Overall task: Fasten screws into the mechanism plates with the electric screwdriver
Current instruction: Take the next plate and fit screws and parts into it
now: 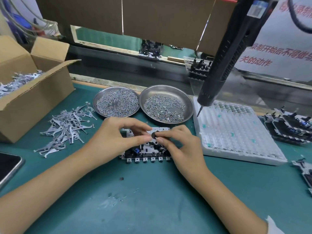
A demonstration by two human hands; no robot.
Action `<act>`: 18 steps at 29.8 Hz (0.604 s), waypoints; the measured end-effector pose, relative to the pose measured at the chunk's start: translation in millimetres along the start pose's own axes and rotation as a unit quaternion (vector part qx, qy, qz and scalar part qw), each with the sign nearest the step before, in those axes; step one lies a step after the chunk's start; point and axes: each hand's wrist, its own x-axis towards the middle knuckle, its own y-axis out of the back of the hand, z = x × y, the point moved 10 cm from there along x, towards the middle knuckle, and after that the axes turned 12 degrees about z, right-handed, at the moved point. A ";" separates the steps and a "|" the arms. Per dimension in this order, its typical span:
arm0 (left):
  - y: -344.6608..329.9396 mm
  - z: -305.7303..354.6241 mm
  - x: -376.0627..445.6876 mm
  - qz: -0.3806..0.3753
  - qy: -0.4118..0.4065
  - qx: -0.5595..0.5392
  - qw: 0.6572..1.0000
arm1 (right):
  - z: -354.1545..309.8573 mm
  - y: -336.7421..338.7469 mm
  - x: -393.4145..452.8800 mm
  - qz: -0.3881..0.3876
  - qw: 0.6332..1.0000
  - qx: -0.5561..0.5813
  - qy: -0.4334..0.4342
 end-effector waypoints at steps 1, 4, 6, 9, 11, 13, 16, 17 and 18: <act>0.5 -3.7 -0.3 0.002 0.015 0.003 1.000 | 0.1 -1.6 -1.0 -0.004 1.000 -0.008 0.001; -0.5 -18.2 -3.0 -0.007 0.081 0.010 0.997 | -0.5 -5.9 -3.9 -0.020 1.000 -0.020 0.001; -3.4 -27.1 -5.3 -0.028 0.123 0.004 0.992 | -5.1 -6.1 -4.2 -0.023 0.999 -0.020 0.021; -7.3 -31.1 -7.5 -0.049 0.152 0.000 0.987 | -8.9 -6.0 -5.4 -0.034 0.999 -0.016 0.035; -8.9 -32.7 -8.9 -0.053 0.165 -0.002 0.985 | -10.4 -7.5 -7.1 -0.044 0.998 -0.014 0.044; -9.0 -34.6 -10.0 -0.055 0.173 0.003 0.983 | -11.6 -8.7 -8.7 -0.053 0.997 -0.014 0.049; -9.7 -36.5 -10.8 -0.061 0.177 0.006 0.982 | -12.1 -11.4 -10.3 -0.082 0.995 -0.013 0.052; -10.2 -37.1 -11.0 -0.064 0.179 0.008 0.982 | -12.6 -12.4 -11.1 -0.091 0.994 -0.016 0.056; -10.7 -37.5 -11.4 -0.067 0.179 0.010 0.981 | -12.8 -13.1 -11.9 -0.098 0.993 -0.018 0.059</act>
